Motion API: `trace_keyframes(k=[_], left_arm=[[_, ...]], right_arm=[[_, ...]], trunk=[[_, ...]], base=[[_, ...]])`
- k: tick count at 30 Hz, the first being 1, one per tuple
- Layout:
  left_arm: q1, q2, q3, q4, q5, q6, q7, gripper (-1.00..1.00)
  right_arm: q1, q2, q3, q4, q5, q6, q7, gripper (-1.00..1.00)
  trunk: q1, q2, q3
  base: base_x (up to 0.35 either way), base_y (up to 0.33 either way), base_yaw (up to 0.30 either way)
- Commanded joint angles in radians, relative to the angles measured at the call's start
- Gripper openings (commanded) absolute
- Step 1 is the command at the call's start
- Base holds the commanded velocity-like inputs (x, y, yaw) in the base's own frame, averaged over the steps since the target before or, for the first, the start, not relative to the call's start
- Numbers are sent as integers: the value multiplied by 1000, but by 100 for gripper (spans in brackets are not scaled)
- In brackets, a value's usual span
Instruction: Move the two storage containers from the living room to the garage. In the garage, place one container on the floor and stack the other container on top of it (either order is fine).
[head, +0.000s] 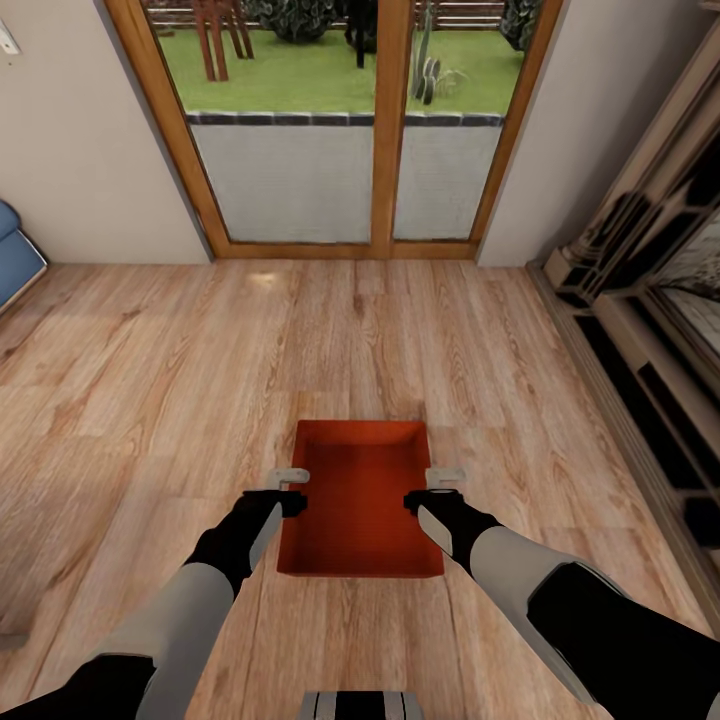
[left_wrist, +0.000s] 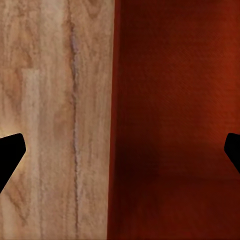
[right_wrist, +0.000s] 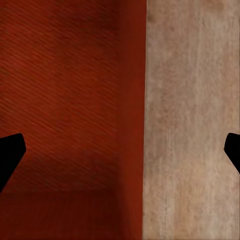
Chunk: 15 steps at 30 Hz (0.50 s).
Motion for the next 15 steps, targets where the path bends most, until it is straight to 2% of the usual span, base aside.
trace_keyframes(k=[1,15], left_arm=[[0,0,1,-1,1,5,3,100],[0,0,1,-3,2,5,3,100]], right_arm=[[0,0,8,-2,-5,7,-6,100],[0,-2,8,-2,-5,7,-6,100]], trunk=[[4,-8,-4],[57,-106,-48]], base=[[0,0,0],[0,0,0]])
